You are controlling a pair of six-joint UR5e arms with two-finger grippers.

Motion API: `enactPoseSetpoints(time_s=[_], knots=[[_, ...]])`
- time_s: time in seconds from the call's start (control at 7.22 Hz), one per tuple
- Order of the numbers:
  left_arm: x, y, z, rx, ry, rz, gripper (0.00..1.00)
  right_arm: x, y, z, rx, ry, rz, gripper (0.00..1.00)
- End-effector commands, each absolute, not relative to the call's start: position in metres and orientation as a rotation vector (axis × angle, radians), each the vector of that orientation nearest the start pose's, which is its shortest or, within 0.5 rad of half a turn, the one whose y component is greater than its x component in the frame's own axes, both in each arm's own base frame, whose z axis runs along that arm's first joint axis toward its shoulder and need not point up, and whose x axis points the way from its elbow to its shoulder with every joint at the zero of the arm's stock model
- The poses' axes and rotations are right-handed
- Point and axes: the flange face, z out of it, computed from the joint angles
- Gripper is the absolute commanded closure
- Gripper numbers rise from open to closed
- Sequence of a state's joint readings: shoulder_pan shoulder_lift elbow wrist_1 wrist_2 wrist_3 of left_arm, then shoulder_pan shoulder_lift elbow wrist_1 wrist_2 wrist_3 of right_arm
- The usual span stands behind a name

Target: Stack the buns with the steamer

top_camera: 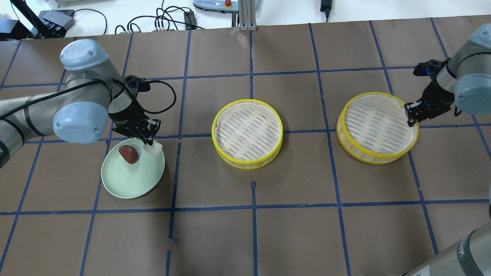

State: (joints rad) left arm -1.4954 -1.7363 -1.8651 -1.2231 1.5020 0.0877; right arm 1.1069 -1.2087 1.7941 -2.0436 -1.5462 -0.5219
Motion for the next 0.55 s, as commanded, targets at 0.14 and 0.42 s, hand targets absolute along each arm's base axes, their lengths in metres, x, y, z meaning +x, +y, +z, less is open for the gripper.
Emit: enactPoseSetpoints(time_s=[0.14,0.42], knots=[[-0.265,-0.508,0.342,-0.248,3.406,0.039,0.94,-0.129,-0.561,0.375,-0.083,3.058,0.173,0.95],[-0.302,-0.514,0.303,-0.386,3.412,0.035,0.01,-0.117,-0.534,0.436,-0.073,3.076,0.165,0.95]])
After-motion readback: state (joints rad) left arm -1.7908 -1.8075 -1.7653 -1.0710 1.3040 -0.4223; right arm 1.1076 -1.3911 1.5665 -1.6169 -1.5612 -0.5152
